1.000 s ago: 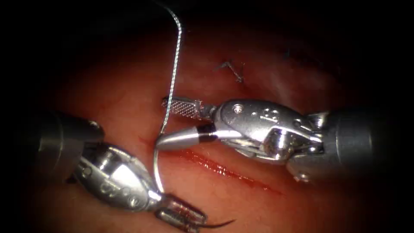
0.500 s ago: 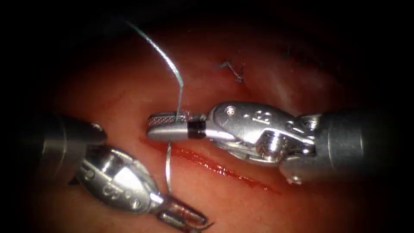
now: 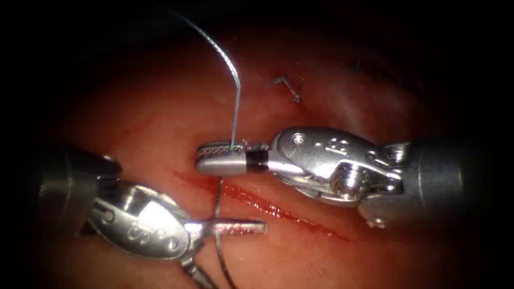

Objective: Wound Closure

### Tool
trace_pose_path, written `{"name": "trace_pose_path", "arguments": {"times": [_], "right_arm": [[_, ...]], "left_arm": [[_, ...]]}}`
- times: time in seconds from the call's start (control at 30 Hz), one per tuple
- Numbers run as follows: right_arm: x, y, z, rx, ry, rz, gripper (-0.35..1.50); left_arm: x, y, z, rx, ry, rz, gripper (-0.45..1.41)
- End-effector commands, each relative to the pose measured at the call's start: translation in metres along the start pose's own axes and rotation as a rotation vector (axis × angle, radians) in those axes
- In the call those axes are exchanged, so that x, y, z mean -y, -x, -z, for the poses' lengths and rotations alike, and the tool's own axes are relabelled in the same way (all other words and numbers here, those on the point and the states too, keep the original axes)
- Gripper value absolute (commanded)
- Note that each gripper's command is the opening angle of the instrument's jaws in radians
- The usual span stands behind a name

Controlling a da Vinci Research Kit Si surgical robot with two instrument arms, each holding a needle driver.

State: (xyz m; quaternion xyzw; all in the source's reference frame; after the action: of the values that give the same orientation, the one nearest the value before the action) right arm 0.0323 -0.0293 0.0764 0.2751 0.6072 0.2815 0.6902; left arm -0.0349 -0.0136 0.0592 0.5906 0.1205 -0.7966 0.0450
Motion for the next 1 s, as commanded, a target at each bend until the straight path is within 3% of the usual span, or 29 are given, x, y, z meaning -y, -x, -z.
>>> {"name": "trace_pose_path", "arguments": {"times": [0.03,0.43,0.53,0.77,1.0], "right_arm": [[-0.0004,0.0,-0.0004,-0.002,0.006,-0.008,-0.35],[-0.0018,-0.0033,0.0029,-0.004,0.127,-0.019,-0.35],[-0.0023,-0.0047,0.0033,-0.006,0.183,-0.041,-0.35],[-0.0025,-0.005,0.0034,0.023,0.225,-0.05,-0.35],[-0.0026,-0.0049,0.0033,0.027,0.234,-0.05,-0.35]], "left_arm": [[0.0002,0.0005,-0.0006,-0.001,-0.002,-0.002,0.86],[0.0003,0.0006,-0.0005,0.066,-0.089,-0.018,0.84],[0.0014,0.0012,-0.0007,0.111,-0.171,-0.032,0.81],[0.003,0.0025,-0.0004,0.09,-0.31,-0.041,0.76],[0.0025,0.002,-0.0007,0.066,-0.319,-0.067,0.52]]}}
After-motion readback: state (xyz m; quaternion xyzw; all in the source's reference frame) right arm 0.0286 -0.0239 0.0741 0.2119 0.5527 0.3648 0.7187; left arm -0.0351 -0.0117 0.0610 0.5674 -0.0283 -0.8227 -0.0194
